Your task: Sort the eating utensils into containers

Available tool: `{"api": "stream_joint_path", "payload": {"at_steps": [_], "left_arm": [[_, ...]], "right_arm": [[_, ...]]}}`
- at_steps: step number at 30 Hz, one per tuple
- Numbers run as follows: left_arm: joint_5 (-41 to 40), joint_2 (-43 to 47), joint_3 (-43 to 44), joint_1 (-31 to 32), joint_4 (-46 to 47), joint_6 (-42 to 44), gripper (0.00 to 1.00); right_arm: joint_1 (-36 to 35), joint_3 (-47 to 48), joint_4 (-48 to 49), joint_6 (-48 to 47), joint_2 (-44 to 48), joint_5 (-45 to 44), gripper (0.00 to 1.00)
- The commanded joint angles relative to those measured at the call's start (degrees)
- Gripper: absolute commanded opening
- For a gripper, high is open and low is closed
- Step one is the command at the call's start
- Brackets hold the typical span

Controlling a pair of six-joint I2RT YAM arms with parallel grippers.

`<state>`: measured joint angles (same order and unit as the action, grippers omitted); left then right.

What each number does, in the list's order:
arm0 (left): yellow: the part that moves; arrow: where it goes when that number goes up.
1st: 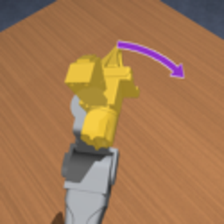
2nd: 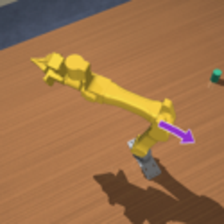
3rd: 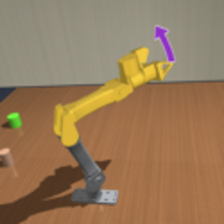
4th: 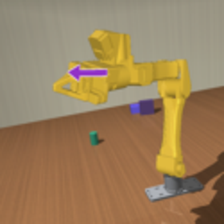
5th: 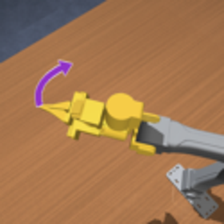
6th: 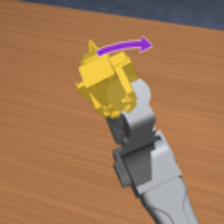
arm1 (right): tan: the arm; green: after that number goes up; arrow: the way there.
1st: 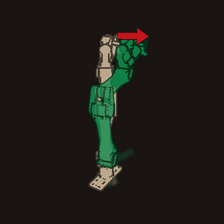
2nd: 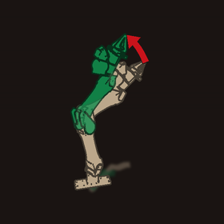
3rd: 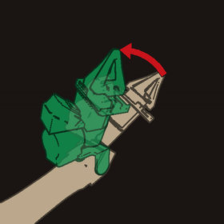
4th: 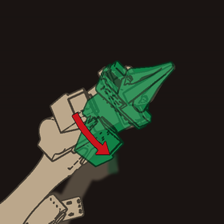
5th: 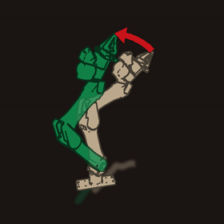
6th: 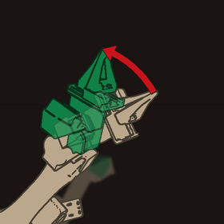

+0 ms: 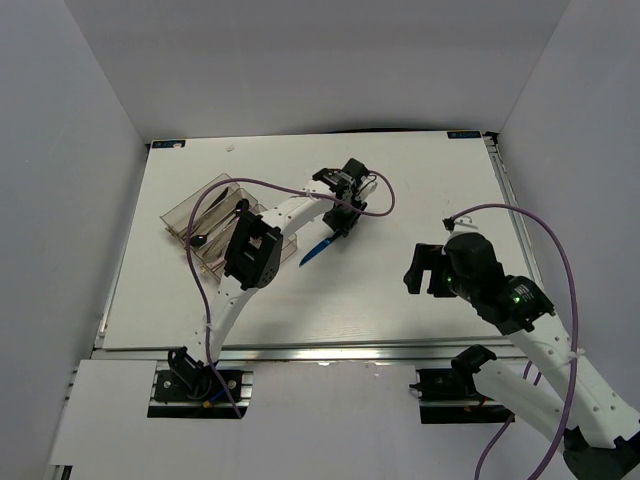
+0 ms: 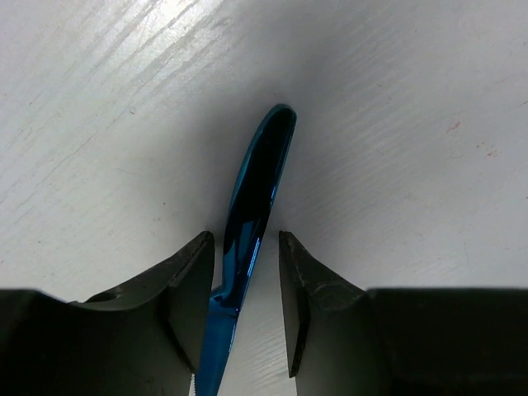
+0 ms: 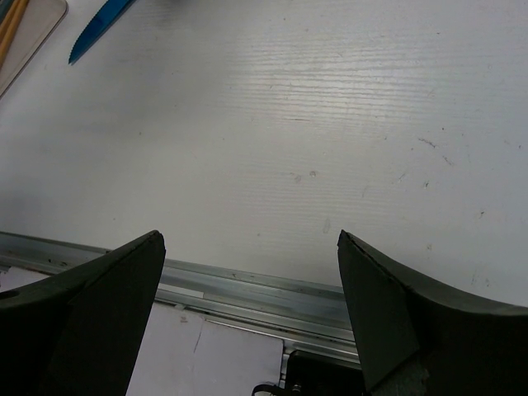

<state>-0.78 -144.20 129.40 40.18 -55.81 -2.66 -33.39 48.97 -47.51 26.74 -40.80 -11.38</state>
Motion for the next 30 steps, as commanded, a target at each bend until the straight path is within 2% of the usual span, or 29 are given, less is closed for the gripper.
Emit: {"api": "stream_joint_path", "payload": {"at_steps": [1, 19, 25, 30], "left_arm": [[3.41, -2.84, 0.15, 0.07, -4.57, 0.72, 0.47], [5.52, -4.69, 0.85, 0.33, 1.14, -2.26, 0.53], [4.91, -5.56, 1.73, 0.33, 1.94, -2.88, 0.53], [2.45, -6.27, 1.03, 0.42, 0.09, -1.57, 0.49]], "right_arm": [[0.25, 2.01, -0.57, -0.64, 0.81, 0.92, 0.89], [0.34, 2.09, -0.66, -1.52, 1.42, 1.18, 0.89], [0.25, 1.83, -0.57, -1.96, 1.68, 1.18, 0.89], [0.34, 1.83, -0.57, -2.13, 1.86, 1.01, 0.89]]}}
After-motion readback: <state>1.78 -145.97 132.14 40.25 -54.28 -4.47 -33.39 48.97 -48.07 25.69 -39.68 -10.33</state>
